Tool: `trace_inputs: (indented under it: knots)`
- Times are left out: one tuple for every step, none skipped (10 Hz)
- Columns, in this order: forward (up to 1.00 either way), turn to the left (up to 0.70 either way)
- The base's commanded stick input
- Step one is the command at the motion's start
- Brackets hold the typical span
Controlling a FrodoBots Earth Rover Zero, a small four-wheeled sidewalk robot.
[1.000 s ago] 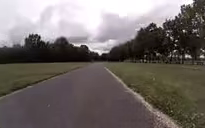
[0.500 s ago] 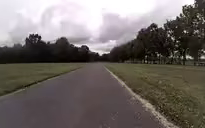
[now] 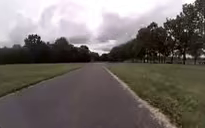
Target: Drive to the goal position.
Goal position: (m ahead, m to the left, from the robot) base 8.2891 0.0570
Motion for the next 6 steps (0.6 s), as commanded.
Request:
trace_inputs:
  knots:
    - [0.70,0.00]
    - [0.70,0.00]
    - [0.70,0.00]
    - [0.70,0.00]
    - [0.70,0.00]
    - [0.70,0.00]
